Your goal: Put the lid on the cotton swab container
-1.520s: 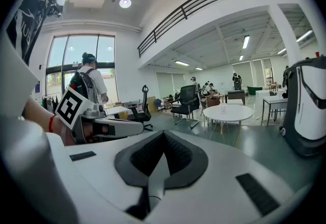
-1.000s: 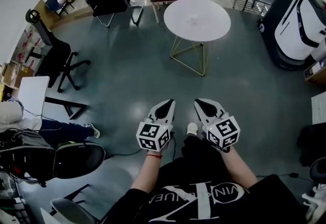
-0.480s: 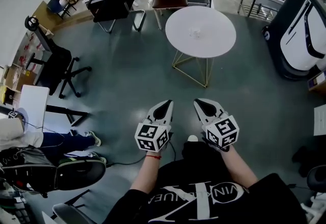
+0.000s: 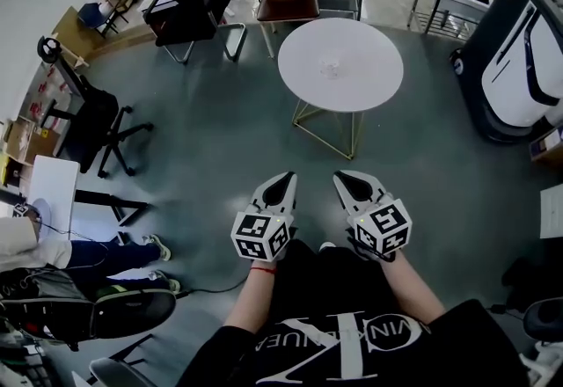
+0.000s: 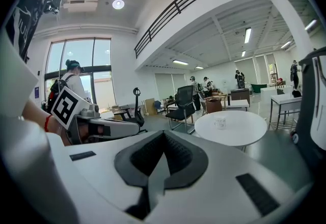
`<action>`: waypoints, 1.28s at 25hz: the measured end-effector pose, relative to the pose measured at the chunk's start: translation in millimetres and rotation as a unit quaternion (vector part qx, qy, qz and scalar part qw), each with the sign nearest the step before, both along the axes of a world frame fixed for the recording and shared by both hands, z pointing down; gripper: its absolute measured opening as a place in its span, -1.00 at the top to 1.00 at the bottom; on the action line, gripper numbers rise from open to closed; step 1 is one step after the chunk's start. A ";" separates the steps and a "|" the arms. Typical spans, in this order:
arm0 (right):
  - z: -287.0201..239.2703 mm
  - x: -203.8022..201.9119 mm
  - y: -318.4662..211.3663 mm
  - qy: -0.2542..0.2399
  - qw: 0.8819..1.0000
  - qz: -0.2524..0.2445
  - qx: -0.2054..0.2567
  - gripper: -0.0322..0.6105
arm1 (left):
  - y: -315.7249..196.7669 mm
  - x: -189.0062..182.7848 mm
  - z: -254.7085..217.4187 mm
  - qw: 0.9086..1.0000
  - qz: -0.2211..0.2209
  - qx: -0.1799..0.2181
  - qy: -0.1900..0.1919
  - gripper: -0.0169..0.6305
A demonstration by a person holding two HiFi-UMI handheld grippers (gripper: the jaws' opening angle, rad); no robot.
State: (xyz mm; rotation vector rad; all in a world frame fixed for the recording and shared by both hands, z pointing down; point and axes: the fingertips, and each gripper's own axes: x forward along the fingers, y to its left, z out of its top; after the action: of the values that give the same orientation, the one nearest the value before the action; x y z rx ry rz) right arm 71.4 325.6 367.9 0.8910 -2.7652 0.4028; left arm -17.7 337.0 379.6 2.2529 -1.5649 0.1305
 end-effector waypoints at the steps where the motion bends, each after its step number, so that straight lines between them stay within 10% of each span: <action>1: 1.1 1.9 -1.5 0.000 1.000 0.002 -0.001 0.89 | -1.4 0.4 0.5 1.000 0.000 0.000 -0.001 0.92; 32: 29.0 -44.0 -198.2 0.021 0.998 0.048 -0.038 0.89 | -225.7 -40.1 19.0 0.998 0.058 -0.014 0.024 0.92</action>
State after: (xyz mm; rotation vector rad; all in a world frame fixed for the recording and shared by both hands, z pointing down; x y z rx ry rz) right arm 27.4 127.3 396.9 1.0050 -2.6566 0.4971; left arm -57.8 111.2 398.6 2.3071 -1.3994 0.1291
